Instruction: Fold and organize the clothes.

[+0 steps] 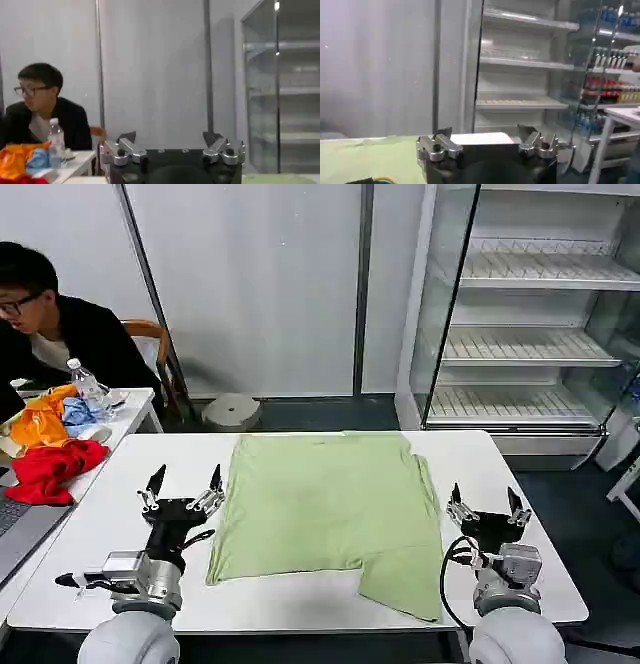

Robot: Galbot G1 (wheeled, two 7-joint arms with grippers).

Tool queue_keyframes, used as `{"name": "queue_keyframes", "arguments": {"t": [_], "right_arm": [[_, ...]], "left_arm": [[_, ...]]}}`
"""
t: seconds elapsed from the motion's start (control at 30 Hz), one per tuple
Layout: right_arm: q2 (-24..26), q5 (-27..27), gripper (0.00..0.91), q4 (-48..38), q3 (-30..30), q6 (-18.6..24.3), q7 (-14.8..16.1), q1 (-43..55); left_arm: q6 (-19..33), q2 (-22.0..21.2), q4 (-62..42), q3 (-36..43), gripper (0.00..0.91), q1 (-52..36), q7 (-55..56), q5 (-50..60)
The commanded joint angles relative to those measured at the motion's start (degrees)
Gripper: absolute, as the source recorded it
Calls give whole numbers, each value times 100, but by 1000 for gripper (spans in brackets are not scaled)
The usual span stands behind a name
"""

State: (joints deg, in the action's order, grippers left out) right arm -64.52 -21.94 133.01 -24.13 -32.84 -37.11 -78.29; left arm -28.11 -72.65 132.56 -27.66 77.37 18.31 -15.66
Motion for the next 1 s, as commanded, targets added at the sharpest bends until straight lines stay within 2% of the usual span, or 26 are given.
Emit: {"name": "queue_keyframes", "arguments": {"t": [0.03,0.17,0.43,0.87,1.0], "right_arm": [[255,-126,907,41,-141,-37,-178,-445],[174,-157,907,-7,-116,-39,-385,-575],[-7,-331,907,-84,-106,-37,-434,-733],[-300,-1145,907,-503,-104,-28,-150,-707],[-382,-1097,907,-724,-47,-24,-34,-652]], "left_arm": [[-500,532,-288,-142,907,166,599,-654],[-498,611,-260,-135,907,249,656,-786],[-496,498,-188,-21,907,398,634,-786],[-482,213,-345,87,907,503,604,-807],[-446,179,-429,124,907,525,576,-815]]}}
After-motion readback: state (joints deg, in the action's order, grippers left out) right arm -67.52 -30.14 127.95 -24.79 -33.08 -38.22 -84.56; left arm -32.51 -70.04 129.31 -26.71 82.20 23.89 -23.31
